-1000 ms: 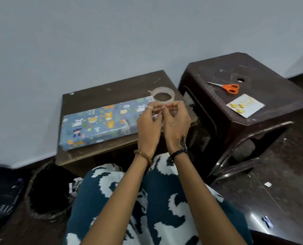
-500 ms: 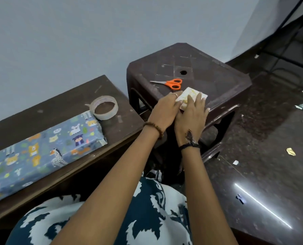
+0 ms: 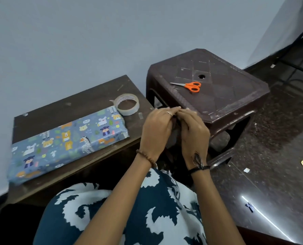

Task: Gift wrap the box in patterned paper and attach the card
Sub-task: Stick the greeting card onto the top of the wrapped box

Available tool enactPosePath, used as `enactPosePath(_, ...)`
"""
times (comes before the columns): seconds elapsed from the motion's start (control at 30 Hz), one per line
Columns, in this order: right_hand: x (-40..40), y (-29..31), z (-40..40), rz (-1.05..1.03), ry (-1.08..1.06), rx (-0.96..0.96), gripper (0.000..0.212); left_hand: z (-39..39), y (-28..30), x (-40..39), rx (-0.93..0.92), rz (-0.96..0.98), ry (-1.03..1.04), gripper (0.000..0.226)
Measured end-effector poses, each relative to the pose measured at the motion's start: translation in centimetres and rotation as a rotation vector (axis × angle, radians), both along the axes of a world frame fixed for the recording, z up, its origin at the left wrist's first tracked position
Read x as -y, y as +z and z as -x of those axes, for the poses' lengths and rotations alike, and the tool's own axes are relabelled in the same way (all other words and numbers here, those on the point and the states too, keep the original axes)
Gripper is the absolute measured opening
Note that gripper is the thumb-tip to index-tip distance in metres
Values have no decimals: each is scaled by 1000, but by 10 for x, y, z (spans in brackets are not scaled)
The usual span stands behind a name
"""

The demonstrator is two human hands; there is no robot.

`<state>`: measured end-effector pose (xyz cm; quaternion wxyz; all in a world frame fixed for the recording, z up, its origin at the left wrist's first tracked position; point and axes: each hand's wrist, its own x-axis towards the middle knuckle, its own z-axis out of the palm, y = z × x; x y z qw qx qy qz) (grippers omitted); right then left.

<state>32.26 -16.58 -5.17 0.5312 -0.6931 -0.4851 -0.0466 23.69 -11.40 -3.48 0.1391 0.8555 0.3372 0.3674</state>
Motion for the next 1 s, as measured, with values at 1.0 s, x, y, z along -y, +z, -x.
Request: enactPosePath(1.0,-185,18,121,731,165,284,38,184,-21,-37,115,410,1078,27)
